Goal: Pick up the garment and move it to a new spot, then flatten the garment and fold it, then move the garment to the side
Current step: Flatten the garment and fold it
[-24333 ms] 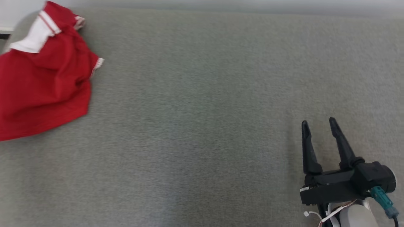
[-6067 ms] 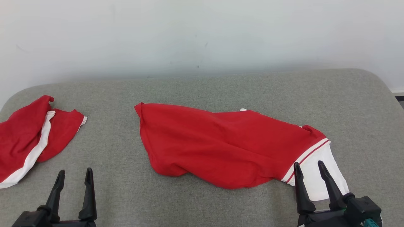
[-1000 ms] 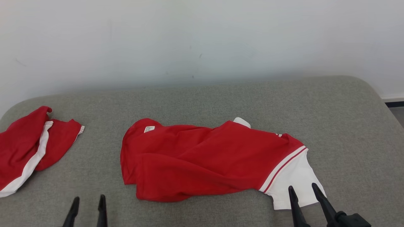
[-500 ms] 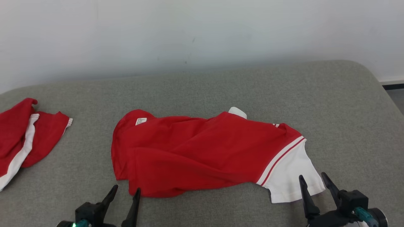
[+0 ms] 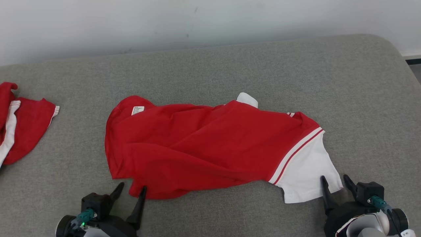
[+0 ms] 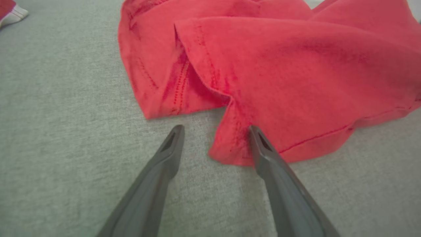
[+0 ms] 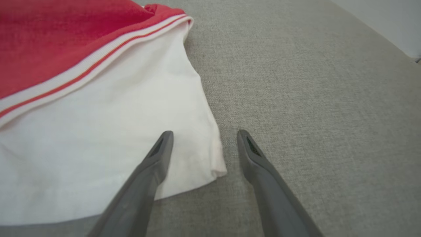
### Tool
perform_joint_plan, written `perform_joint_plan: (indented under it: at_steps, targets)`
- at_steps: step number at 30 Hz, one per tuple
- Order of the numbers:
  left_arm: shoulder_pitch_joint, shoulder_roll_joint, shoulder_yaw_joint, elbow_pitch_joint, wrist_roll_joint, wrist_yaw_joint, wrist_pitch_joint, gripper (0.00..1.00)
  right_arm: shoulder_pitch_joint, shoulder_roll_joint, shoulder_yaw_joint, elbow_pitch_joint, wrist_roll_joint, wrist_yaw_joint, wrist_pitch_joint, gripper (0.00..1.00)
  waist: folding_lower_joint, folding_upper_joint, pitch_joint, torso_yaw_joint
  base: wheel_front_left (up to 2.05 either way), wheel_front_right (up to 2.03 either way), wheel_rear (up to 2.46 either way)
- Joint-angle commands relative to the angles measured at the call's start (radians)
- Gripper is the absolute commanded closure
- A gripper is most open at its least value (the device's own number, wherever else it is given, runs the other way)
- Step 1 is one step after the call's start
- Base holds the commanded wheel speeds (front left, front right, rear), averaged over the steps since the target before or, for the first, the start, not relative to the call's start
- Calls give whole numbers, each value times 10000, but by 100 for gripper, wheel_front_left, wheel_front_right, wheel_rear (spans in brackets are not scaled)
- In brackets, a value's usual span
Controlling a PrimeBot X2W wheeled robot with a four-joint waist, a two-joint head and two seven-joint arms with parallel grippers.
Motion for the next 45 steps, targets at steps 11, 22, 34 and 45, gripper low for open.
perform_joint_plan:
  at_steps: [11, 22, 34, 45]
  targets:
    - [-124, -56, -855, 397, -893, 20, 6, 100, -290, 378, 422, 582, 887, -13, -16, 100, -2, -1, -1, 3, 0, 0, 0]
    - [60, 727, -355, -1717, -1257, 21, -5, 100, -157, 244, 1135, -1576, 2290, -13, -38, 100, -2, -1, -411, -56, 0, 0, 0]
    - [-4561, 2104, -1074, -3117, -2468, 21, 1204, 100, -3660, -422, 1122, -3185, 4745, -13, 887, 100, -2, -1, 833, -123, 0, 0, 0]
    - [-11740, 2287, -1647, -1632, -3737, 20, 2591, 100, -10195, -851, 18, -2780, 4411, -13, 2323, 100, -2, -1, 3737, -15, 0, 0, 0]
